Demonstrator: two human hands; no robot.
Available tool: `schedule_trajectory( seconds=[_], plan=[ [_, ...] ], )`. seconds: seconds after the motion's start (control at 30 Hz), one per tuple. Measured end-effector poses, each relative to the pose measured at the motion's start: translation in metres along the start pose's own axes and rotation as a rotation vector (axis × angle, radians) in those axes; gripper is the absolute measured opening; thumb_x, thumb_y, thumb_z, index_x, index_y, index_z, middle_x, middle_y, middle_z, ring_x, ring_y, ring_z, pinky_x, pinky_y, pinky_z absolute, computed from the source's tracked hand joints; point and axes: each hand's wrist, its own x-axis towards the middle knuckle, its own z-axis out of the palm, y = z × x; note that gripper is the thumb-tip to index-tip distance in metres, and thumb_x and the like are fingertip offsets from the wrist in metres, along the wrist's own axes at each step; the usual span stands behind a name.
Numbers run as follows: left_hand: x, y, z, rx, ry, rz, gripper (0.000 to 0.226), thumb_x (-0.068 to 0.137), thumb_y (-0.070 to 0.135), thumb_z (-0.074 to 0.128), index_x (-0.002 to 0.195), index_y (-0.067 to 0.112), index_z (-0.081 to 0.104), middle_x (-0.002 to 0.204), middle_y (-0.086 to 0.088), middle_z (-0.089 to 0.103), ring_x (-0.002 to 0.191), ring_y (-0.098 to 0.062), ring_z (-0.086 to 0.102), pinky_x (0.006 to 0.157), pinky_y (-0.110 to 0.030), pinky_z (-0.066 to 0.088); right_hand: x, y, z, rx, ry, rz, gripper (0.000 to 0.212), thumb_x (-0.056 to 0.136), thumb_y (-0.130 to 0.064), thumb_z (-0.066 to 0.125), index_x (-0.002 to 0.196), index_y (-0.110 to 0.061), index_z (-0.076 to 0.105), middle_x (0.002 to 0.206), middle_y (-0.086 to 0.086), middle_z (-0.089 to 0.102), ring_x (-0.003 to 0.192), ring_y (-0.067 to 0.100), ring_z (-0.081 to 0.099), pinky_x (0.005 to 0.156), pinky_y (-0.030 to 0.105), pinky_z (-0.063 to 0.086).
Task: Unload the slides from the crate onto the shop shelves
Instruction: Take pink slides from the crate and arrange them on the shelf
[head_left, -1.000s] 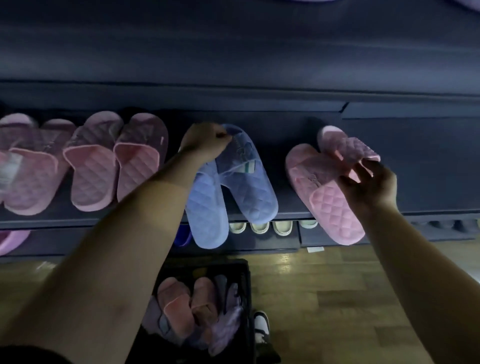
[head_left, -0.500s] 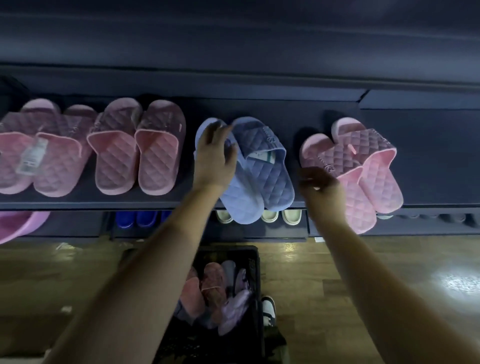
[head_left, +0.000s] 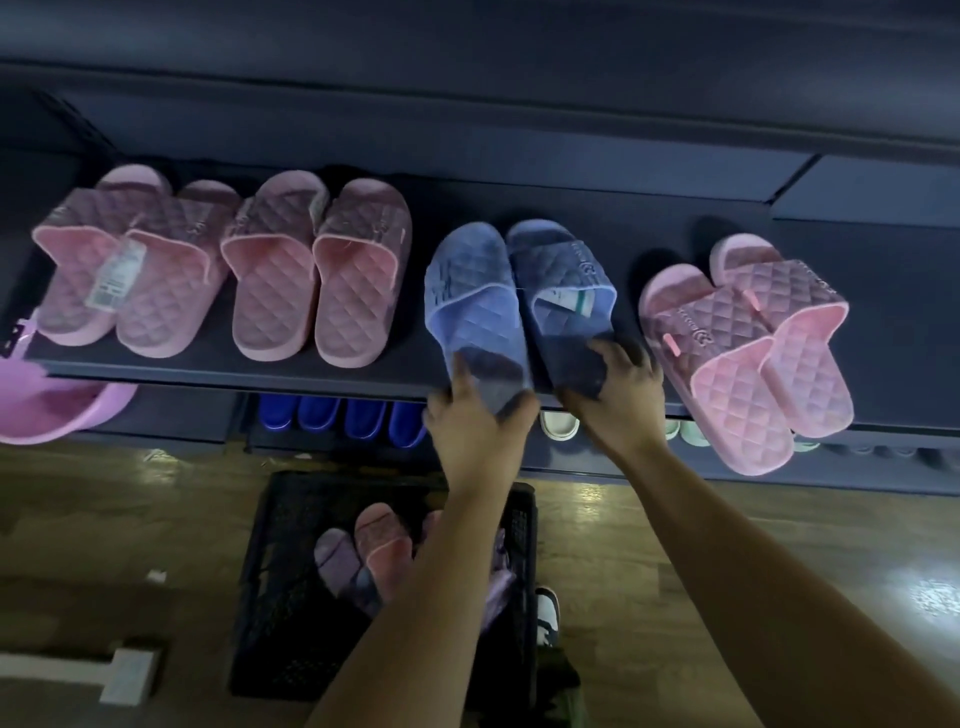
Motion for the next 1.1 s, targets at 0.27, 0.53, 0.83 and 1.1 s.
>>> schedule_trajectory(
  seconds=[0.27, 0.53, 0.83, 1.1],
  plan=[
    [0.043, -0.027, -0.017, 0.523, 0.14, 0.298, 0.075, 0.086, 0.051, 0.055, 0.145, 0.007, 0.037, 0.148, -0.02, 0.037, 0.123, -0.036, 0.038, 0.1, -0.036, 0.032, 0.001, -0.02, 0.018, 0.103, 0.09, 0.029, 0.066, 0.065, -0.046, 0.08, 0.121, -0.017, 0.061, 0.132, 0.017, 0.046, 0.121, 0.038, 0.039, 0.098, 0.038, 0.033],
    [0.064, -0.03, -0.015, 0.615, 0.145, 0.354, 0.076, 0.088, 0.057, 0.052, 0.138, 0.001, 0.045, 0.142, -0.026, 0.04, 0.128, -0.042, 0.037, 0.108, -0.043, 0.026, 0.016, -0.036, 0.023, 0.079, 0.003, -0.021, 0.067, 0.072, -0.05, 0.074, 0.13, -0.025, 0.051, 0.14, 0.013, 0.033, 0.125, 0.034, 0.032, 0.102, 0.04, 0.036],
    [0.039, -0.002, 0.006, 0.541, 0.234, 0.292, 0.058, 0.089, 0.037, 0.058, 0.139, 0.009, 0.046, 0.151, -0.019, 0.033, 0.132, -0.043, 0.034, 0.099, -0.053, 0.035, 0.014, -0.011, -0.012, 0.341, 0.019, -0.188, 0.037, 0.084, -0.023, 0.068, 0.119, -0.017, 0.063, 0.121, 0.007, 0.053, 0.101, 0.021, 0.061, 0.086, 0.025, 0.051],
    [-0.051, 0.049, 0.109, 0.247, -0.049, 0.74, 0.033, 0.086, 0.03, 0.057, 0.113, 0.011, 0.063, 0.118, -0.008, 0.061, 0.103, -0.031, 0.056, 0.085, -0.045, 0.048, -0.005, 0.133, -0.104, 0.101, 0.449, 0.067, 0.033, 0.08, -0.027, 0.051, 0.101, -0.011, 0.072, 0.113, 0.013, 0.066, 0.104, 0.031, 0.056, 0.09, 0.039, 0.042]
  ],
)
